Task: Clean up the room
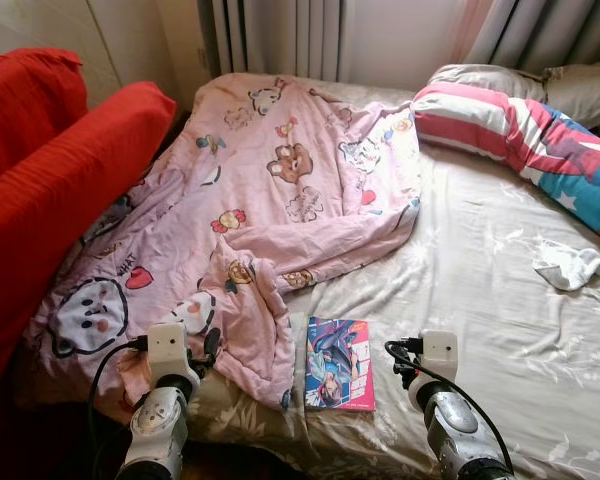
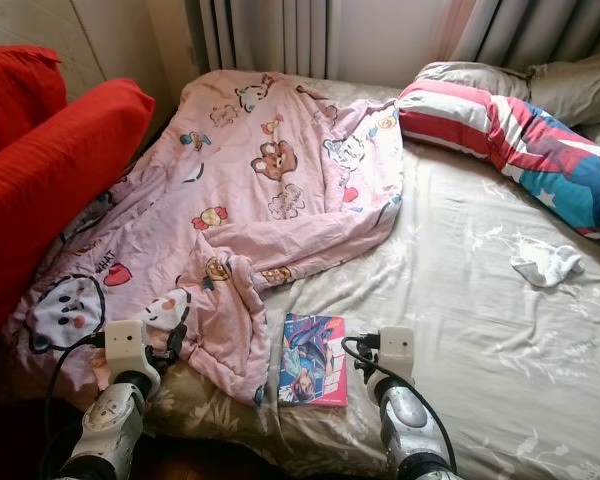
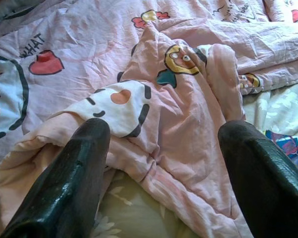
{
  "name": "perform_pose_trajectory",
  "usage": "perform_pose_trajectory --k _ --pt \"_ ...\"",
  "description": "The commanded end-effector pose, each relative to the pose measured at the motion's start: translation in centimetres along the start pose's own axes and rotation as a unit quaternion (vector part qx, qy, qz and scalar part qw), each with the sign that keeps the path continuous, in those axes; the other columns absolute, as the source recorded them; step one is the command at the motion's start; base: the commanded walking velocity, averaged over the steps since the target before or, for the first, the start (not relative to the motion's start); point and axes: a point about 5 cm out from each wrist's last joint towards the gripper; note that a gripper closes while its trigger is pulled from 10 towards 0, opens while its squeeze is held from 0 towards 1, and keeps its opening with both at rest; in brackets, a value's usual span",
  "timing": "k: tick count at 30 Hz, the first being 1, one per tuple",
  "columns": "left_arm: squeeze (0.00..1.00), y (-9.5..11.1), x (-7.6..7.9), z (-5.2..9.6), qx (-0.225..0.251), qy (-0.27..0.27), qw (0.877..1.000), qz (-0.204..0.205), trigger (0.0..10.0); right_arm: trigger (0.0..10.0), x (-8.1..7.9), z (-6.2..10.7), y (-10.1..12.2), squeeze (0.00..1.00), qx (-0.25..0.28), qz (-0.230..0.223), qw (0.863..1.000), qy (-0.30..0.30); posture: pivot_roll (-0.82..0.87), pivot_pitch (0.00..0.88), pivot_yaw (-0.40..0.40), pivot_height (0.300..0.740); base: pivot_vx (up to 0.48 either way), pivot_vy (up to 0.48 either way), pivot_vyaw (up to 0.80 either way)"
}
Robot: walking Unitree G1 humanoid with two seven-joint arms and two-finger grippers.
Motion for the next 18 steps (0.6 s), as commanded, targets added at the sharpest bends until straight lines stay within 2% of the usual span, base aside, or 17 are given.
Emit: perform_pose_trajectory --k 1,14,18 --pt "0.0 0.0 -0.7 0.3 0.004 0.006 1.0 -0.001 10.0 10.0 -0.8 0.0 -0.3 0.0 -0.014 0.002 1.0 0.018 0.08 0.145 -0.016 0.67 0.0 0.0 0.0" --pt "0.0 1.2 -0.8 0.0 0.019 -0.001 1.0 -0.007 10.0 10.0 -1.3 -0.2 -0.1 0.0 -0.019 -0.012 1.0 0.021 0.1 0.147 0.002 0.665 0.0 0.0 0.0" --pt "0.0 1.0 -0.8 -0.1 0.015 0.0 1.0 -0.006 10.0 10.0 -1.2 -0.4 0.5 0.0 -0.01 -0.016 1.0 0.024 0.09 0.145 -0.001 0.641 0.0 0.0 0.0"
Point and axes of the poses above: a point about 5 cm out from each wrist's last joint towards the gripper, its own z axis pointing back from the gripper into the wrist, its own y axis along the axis of the wrist's last joint, x = y × z, and after that the axes turned 13 degrees about z, right-handed
